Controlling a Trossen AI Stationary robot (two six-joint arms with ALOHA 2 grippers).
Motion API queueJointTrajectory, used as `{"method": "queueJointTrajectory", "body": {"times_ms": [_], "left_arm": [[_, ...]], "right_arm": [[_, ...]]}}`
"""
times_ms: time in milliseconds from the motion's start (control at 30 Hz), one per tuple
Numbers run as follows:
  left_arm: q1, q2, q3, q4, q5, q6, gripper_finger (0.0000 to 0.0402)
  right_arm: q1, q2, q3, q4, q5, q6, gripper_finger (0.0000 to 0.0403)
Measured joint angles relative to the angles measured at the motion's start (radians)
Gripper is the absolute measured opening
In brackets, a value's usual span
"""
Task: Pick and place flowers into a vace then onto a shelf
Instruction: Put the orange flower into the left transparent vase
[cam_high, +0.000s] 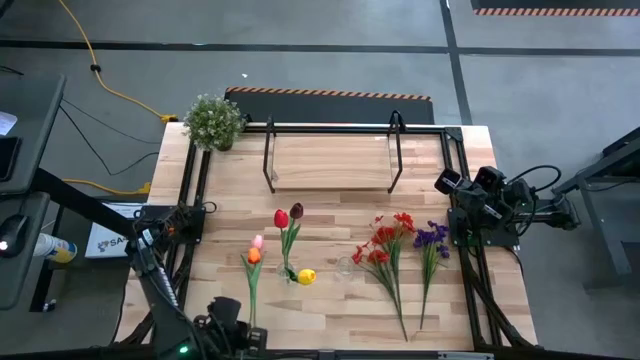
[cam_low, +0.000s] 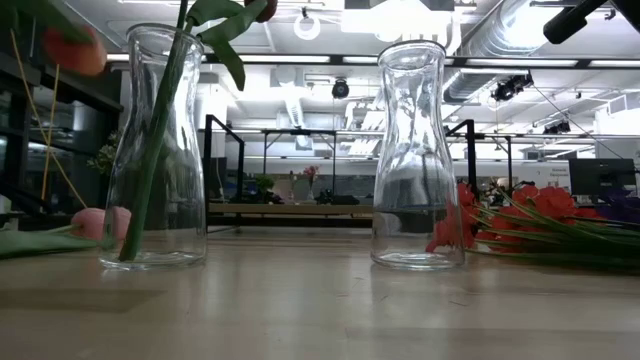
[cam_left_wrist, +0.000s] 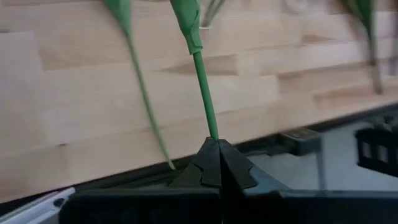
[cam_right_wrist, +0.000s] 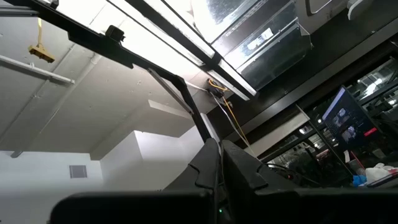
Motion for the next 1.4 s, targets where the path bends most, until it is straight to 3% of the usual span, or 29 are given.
{"method": "queueJointTrajectory", "body": {"times_ms": [267,533,800,1200,1400], "left_arm": [[-0.043,0.000,0.078,0.000,-0.240,0.031,0.0021],[-0.062,0.000,0.152,0.000,-0.315,0.088,0.0021],[-0.060,0.000,0.248,0.002,-0.401,0.241,0.0021],[-0.061,-0.007,0.248,0.005,-0.728,0.448,0.0021],[-0.061,-0.007,0.248,0.004,-0.996,0.695,0.0021]], "right_arm": [[0.000,0.000,0.000,0.000,0.000,-0.003,0.0012],[0.000,0.000,0.000,0.000,0.001,0.005,0.0012],[0.000,0.000,0.000,0.000,0.002,0.007,0.0012],[0.000,0.000,0.000,-0.001,0.006,0.007,0.0012],[0.000,0.000,0.000,-0.005,0.006,0.000,0.0012]]}}
